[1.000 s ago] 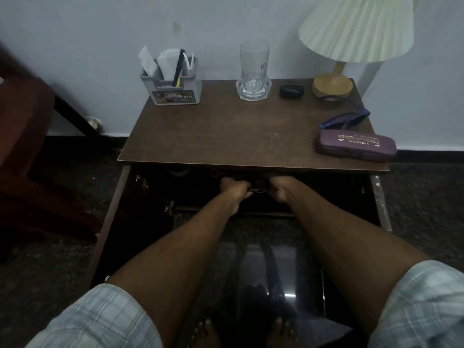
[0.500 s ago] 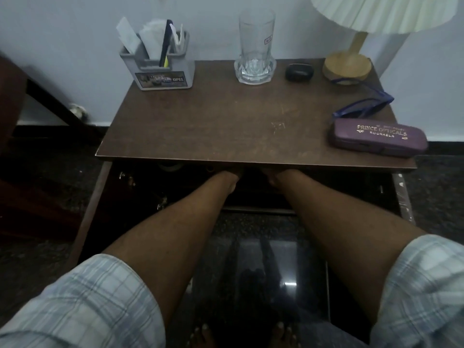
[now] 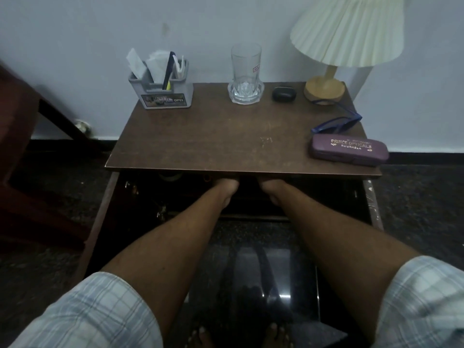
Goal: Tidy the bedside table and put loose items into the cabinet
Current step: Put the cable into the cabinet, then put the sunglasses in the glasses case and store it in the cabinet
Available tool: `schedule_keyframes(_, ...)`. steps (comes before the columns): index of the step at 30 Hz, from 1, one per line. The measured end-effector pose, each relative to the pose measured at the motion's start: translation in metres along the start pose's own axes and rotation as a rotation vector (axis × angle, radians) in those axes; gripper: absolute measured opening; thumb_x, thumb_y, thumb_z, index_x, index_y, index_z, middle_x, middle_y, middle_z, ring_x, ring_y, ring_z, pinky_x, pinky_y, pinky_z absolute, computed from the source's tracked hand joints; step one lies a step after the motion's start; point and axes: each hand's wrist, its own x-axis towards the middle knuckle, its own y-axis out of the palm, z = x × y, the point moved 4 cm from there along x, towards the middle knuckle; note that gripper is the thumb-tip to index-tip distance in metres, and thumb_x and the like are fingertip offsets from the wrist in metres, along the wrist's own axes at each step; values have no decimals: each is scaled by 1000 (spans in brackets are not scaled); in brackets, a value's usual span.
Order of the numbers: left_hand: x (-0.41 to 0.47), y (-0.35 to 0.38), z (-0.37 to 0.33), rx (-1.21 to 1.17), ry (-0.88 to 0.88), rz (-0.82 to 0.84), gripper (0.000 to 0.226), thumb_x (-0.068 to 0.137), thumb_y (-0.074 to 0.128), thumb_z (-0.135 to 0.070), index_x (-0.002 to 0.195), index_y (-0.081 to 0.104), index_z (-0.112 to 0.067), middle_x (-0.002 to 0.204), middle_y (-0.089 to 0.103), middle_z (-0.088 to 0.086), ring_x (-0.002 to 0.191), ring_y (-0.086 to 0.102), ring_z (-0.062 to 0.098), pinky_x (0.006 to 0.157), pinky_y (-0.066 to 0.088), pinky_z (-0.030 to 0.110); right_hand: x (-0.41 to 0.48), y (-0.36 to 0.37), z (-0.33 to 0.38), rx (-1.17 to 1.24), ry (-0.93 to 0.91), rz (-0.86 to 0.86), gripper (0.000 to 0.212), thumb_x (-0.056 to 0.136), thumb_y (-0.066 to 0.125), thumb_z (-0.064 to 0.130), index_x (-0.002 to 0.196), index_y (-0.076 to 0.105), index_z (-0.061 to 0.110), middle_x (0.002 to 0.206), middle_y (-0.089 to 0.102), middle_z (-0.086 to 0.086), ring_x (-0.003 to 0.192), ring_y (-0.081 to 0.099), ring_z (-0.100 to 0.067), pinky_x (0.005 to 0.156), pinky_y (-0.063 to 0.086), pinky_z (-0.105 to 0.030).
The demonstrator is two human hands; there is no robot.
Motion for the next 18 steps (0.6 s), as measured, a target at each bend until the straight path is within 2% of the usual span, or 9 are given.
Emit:
schedule_keyframes(4, -27, -11, -7, 10, 21, -96, 41, 98, 51, -16, 137, 55, -4, 142, 56, 14, 129, 53, 29, 104, 42, 29, -23, -12, 3, -19, -9, -29, 42, 101, 56, 17, 140, 54, 1, 144, 55, -15, 132, 52, -28, 109, 41, -31)
schedule_keyframes(6, -44, -15, -8, -13, 6, -115, 37, 93, 55, -15, 126, 61, -1, 130, 64, 18, 118, 61, 32, 102, 50, 37, -36, -18, 2, -14, 14, -16, 38, 95, 62, 10, 130, 61, -3, 130, 64, -19, 114, 62, -27, 93, 50, -31)
schedule_keyframes(8, -61, -17, -9, 8, 15, -111, 34, 90, 59, -18, 119, 64, -1, 119, 68, 18, 110, 64, 33, 97, 54, 42, -50, -22, 4, 6, 0, -2, 34, 91, 68, 8, 122, 65, -5, 113, 69, -19, 94, 64, -24, 79, 50, -31)
schedule_keyframes(12, -98, -13, -19, 18, 86, -49, 20, 91, 60, -15, 105, 73, -8, 107, 73, 15, 102, 67, 31, 93, 56, 41, -83, -26, 14, 35, -20, 57, 8, 92, 68, 10, 95, 72, 4, 83, 68, -12, 65, 60, -16, 56, 48, -24)
schedule_keyframes(15, -123, -11, -32, 5, 132, -18, 22, 94, 58, -15, 109, 73, -13, 109, 73, 10, 104, 67, 26, 93, 55, 40, -108, -35, 20, 63, -33, 77, 10, 94, 65, 11, 89, 74, 9, 77, 70, -8, 66, 62, -17, 59, 50, -27)
schedule_keyframes(18, -143, -10, -45, 13, 186, 24, 18, 94, 57, -19, 99, 74, -15, 101, 75, 6, 98, 69, 21, 89, 56, 38, -133, -51, 33, 88, -103, 81, 12, 95, 65, 13, 97, 73, 5, 79, 73, -8, 68, 65, -15, 55, 52, -19)
